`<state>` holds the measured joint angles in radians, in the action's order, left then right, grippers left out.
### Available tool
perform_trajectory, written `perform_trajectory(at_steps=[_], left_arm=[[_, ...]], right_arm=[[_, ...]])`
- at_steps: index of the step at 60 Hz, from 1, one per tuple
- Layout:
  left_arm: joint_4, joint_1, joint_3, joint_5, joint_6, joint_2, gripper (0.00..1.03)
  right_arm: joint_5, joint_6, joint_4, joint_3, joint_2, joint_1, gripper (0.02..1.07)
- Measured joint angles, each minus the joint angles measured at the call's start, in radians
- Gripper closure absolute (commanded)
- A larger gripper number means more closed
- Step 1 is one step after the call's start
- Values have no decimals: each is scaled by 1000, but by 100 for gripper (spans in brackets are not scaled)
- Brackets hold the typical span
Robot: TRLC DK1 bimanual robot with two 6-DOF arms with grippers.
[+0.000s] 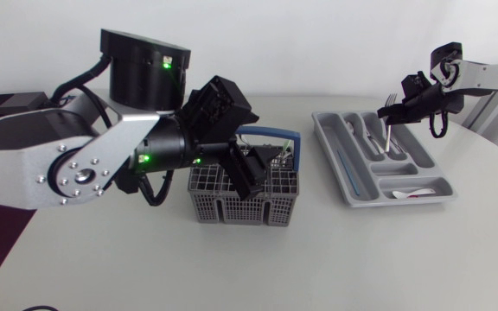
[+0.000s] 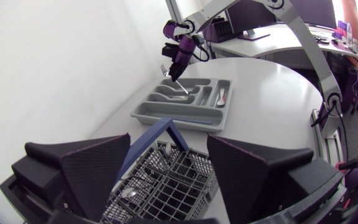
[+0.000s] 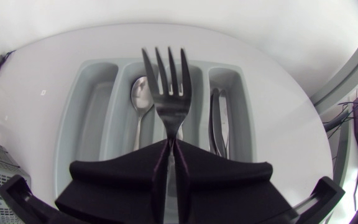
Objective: Unload the cutlery basket into the drawer organizer.
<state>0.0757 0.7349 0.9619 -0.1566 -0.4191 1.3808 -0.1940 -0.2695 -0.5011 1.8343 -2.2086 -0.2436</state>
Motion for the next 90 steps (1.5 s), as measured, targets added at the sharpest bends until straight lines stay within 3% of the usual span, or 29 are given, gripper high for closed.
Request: perform_trajectory(at_steps=[47, 63, 83, 86, 90], left_arm=[[0, 8, -2, 0, 0, 0, 7], [0, 8, -2, 0, 0, -2, 7], [-4, 8, -2, 0, 0, -8, 7], [-5, 9, -2, 0, 0, -10, 7], [-7, 13, -2, 0, 0, -13, 7]], right_arm=[[24, 42, 116, 12, -109, 6, 100], [37, 53, 123, 30, -141, 3, 87], [42, 54, 116, 32, -161, -7, 86], [43, 58, 116, 32, -161, -7, 81], [42, 61, 118, 29, -157, -7, 59]])
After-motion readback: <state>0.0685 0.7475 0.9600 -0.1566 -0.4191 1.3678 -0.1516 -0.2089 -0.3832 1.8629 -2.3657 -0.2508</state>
